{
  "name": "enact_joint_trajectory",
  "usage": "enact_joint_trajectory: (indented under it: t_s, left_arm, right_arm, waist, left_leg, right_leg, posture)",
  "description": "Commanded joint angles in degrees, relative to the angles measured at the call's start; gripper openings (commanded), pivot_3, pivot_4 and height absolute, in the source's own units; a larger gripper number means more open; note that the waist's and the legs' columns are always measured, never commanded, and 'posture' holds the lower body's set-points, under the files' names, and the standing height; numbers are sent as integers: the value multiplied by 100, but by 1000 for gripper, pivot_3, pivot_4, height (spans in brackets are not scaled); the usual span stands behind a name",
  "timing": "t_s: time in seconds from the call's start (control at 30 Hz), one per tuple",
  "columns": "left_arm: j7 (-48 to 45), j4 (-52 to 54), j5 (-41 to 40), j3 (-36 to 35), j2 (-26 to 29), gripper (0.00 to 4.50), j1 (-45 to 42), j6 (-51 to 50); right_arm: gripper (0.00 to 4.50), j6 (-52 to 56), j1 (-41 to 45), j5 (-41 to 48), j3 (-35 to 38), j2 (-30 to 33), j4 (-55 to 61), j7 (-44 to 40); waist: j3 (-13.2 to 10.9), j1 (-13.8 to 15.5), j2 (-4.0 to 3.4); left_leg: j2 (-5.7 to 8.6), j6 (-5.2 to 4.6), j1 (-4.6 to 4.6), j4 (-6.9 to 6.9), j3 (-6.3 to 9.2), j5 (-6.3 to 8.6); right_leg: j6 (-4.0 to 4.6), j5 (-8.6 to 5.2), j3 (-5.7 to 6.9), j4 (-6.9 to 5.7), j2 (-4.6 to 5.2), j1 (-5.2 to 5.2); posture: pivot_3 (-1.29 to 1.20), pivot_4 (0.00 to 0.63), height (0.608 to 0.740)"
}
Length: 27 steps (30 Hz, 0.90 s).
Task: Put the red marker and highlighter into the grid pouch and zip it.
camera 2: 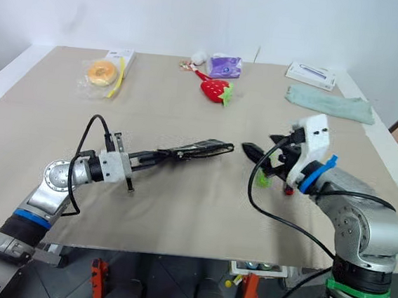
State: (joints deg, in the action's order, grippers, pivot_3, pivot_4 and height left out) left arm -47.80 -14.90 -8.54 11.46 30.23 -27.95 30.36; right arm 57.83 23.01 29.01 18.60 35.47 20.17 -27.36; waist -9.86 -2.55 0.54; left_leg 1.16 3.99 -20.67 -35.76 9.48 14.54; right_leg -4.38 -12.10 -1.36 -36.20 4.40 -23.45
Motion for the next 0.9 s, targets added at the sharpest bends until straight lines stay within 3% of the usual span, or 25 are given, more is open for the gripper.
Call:
enact_joint_trajectory:
  t_s: [0.03, 0.27, 0.63, 0.73, 0.9]
  left_arm:
    - [-210, 285, -488, -252, -27, 0, -298, -439]
    - [-399, 679, -901, -372, -247, 0, -576, -1289]
    - [-506, 695, -819, -465, -353, 0, -621, -1405]
    - [-508, 719, -809, -493, -381, 0, -627, -1426]
    - [-523, 758, -816, -500, -398, 0, -617, -1465]
  right_arm:
    - [4430, 132, -129, -378, -144, 155, 84, 463]
    - [4430, 455, -332, -952, 15, -67, -110, 1448]
    - [4430, 733, -582, -1239, -207, -243, -306, 1712]
    - [3558, 744, -606, -1331, -161, -237, -469, 1751]
    - [1007, 777, -623, -1387, -184, -164, -599, 1701]
  waist:
    - [0, -3, 0]
    - [0, -8, 0]
    - [0, -3, 0]
    - [0, -2, 0]
    - [0, 8, 1]
  left_leg:
    - [0, 0, 0, 0, -1, 0]
    - [1, 0, -4, -4, -5, 0]
    - [0, -1, -2, -4, -5, 0]
    - [0, -1, -1, -4, -6, 1]
    - [1, -1, 0, -10, -4, 0]
  right_leg:
    - [0, 0, -1, 0, 0, -1]
    - [-1, -1, -4, 2, 1, 0]
    - [0, -1, -5, 2, -2, 1]
    - [0, -1, -6, 2, -2, 1]
    - [0, 0, -6, 2, -2, 9]
  posture:
    - [0, 150, 740]
    - [0, 150, 740]
    - [0, 150, 740]
    - [0, 150, 740]
    - [0, 150, 740]
